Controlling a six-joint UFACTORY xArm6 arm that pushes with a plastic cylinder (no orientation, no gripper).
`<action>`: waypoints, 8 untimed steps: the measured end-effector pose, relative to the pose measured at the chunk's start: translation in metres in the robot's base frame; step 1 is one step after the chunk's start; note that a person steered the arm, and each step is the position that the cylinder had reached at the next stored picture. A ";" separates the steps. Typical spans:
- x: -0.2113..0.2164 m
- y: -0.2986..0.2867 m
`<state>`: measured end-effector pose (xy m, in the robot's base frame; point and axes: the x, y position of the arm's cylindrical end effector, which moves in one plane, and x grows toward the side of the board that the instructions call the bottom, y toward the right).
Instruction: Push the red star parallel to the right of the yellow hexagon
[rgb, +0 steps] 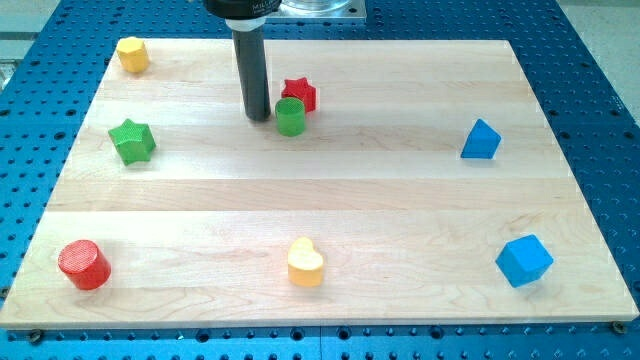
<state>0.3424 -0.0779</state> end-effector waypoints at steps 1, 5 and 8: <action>-0.001 0.000; 0.002 0.063; -0.071 0.103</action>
<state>0.2719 0.0253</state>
